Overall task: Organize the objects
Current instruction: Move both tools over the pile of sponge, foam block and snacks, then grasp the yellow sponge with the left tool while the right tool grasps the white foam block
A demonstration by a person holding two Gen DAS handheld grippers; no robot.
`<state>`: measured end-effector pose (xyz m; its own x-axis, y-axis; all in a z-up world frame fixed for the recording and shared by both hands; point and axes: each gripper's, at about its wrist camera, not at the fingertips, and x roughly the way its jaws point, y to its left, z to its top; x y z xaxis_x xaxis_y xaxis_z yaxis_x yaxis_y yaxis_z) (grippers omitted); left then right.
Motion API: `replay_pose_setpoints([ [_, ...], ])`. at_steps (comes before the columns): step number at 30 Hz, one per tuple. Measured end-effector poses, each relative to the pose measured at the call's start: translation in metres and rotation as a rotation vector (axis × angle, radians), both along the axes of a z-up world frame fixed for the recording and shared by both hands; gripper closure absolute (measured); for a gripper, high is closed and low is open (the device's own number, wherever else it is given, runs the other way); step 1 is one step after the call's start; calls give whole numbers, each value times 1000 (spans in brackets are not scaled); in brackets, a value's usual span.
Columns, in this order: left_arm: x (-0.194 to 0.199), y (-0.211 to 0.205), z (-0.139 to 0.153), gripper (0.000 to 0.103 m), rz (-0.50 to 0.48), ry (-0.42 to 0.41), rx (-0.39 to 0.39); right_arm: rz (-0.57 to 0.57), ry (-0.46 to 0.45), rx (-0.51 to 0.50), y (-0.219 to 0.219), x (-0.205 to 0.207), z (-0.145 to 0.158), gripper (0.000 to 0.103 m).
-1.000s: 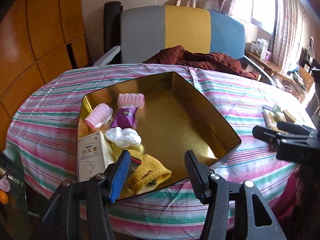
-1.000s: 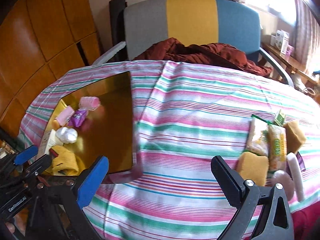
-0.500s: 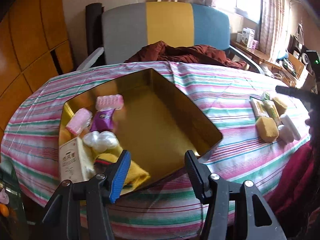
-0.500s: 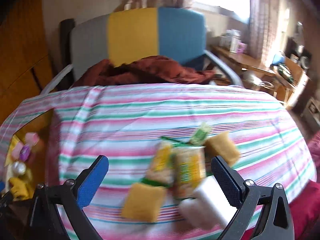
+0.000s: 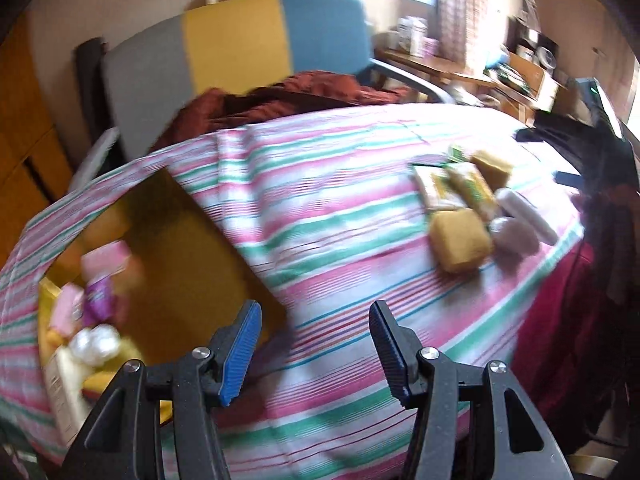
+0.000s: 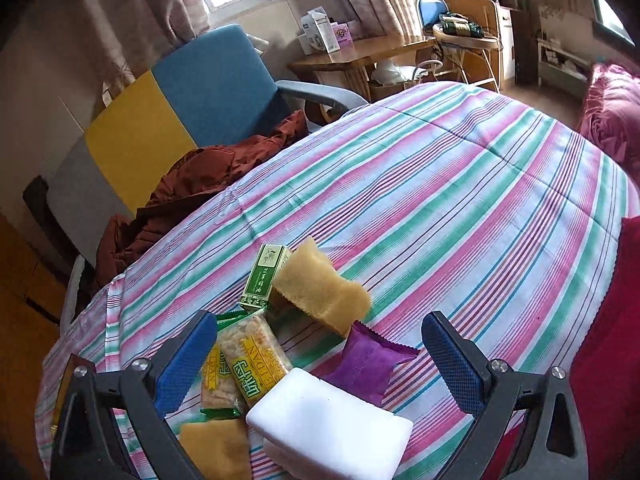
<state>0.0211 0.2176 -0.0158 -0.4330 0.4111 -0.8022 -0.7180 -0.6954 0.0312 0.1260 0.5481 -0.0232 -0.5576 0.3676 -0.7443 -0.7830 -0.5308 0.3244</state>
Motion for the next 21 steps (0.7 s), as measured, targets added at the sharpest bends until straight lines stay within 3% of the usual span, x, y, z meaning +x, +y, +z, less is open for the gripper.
replay_pose_setpoints([
  [5,5,52,-9,45,-119,-65,12,15,13,-11,-1,-1,-3,0],
  [14,7,127,-28,23,-202,-166,18,25,33,-57,2,3,-7,0],
  [19,-1,157,-54,22,-200,-189,-47,35,26,-75,4,0,-11,0],
  [21,-6,158,-70,29,-203,-236,-54,37,22,-88,5,0,-13,0],
])
